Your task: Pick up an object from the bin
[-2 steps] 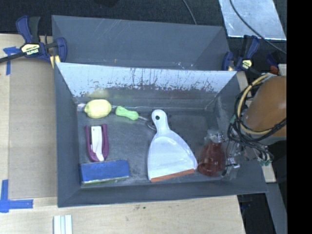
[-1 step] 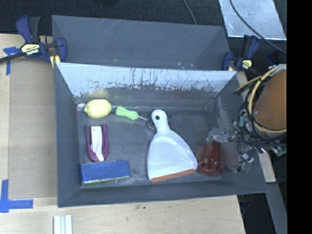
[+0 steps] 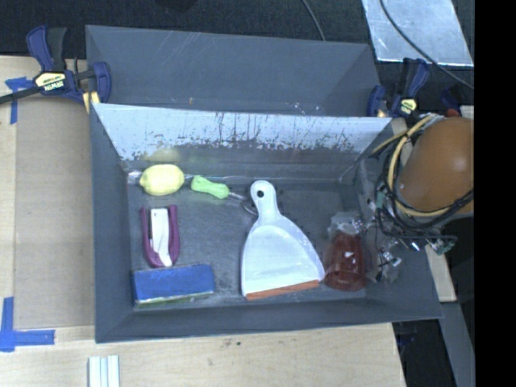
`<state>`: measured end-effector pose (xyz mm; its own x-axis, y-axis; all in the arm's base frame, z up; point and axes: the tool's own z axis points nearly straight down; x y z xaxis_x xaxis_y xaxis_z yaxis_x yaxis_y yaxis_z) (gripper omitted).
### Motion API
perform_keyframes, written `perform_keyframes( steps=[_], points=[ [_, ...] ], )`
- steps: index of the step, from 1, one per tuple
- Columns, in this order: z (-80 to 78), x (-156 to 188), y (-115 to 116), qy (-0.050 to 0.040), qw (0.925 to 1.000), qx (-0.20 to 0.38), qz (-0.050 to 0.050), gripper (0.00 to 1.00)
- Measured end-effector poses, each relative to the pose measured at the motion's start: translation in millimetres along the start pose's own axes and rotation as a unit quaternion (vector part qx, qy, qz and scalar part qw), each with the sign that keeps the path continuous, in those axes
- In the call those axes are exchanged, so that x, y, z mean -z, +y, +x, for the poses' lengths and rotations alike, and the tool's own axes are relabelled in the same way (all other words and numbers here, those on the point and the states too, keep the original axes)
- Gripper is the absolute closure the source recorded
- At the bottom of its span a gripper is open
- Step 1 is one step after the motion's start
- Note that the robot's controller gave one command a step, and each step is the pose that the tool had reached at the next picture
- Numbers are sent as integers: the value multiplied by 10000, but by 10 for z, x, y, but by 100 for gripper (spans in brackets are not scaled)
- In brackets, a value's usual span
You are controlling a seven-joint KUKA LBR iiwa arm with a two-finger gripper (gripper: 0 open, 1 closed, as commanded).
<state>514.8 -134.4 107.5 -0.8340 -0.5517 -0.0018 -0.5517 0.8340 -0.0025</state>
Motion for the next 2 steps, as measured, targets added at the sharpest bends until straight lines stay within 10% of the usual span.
perform_keyframes(
  steps=[1, 2],
  points=[
    [-93, -298, -34, -53, 9549, 2967, -41, 0],
    [-129, -374, 75, -10, 9884, 1518, 7, 100]
  ],
)
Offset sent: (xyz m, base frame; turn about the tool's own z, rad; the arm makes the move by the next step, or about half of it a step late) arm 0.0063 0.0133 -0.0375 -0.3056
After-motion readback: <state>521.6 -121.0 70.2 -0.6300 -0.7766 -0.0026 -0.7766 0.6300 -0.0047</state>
